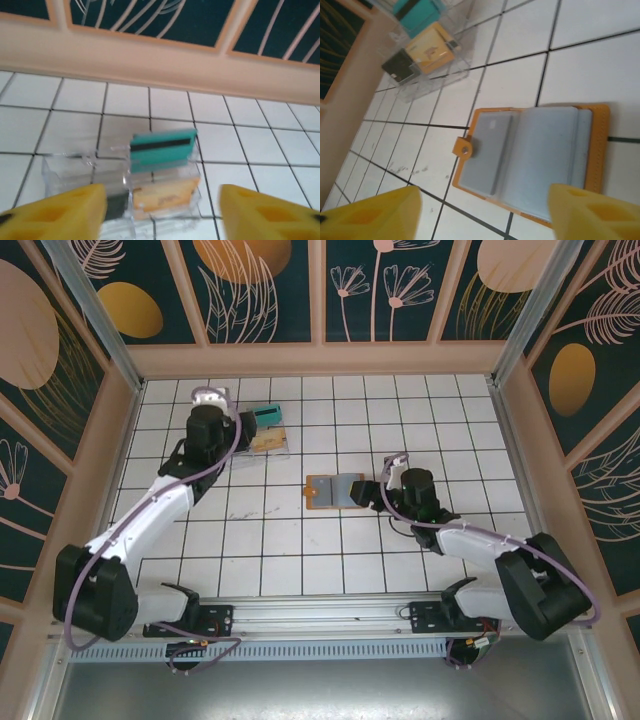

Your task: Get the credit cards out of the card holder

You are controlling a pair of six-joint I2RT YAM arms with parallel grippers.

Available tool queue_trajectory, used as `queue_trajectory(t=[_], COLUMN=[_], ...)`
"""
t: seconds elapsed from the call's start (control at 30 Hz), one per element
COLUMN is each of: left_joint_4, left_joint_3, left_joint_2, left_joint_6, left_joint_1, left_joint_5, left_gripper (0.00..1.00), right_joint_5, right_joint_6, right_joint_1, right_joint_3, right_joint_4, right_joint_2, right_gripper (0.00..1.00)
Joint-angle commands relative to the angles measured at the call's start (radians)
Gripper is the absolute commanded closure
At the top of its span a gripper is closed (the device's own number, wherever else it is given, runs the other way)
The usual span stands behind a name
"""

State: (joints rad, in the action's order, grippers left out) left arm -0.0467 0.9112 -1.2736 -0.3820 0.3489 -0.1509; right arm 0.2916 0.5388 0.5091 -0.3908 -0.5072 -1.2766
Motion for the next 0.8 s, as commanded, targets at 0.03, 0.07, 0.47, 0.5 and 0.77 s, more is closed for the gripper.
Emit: queue_trajectory(t=[0.03, 0.07, 0.47, 0.5, 0.77], left_joint_4=[-0.021, -0.022, -0.266, -0.266, -0.331], left_joint_3=[-0.111, -0.136, -0.294, -0.284, -0.235], left_joint_2=[0.061, 0.066, -0.092, -0.117, -0.314], left_joint_6=[-0.267, -0.290, -0.478, -0.478, -0.505], left_joint_1=[0.019, 0.034, 0.316, 0.337, 0.400], left_joint_5=[0.103, 0.104, 0.107, 0.097, 0.133], left_gripper=[0.52, 0.56, 0.69, 0.70, 0.74], right_joint_5=[-0.089, -0.103, -0.140, -0.138, -0.092], right_joint_6=[-0.007, -0.005, 0.024, 0.024, 0.022], right_joint_1=[0.002, 0.000, -0.032, -0.032, -0.032], right_joint_3=[-0.055, -0.063, -0.125, -0.129, -0.158], right_joint_4=[0.055, 0.061, 0.096, 0.095, 0.090], right_joint_2=[-0.076, -0.098, -0.276, -0.285, -0.352], right_gripper=[0.43, 0.48, 0.61, 0.62, 0.72])
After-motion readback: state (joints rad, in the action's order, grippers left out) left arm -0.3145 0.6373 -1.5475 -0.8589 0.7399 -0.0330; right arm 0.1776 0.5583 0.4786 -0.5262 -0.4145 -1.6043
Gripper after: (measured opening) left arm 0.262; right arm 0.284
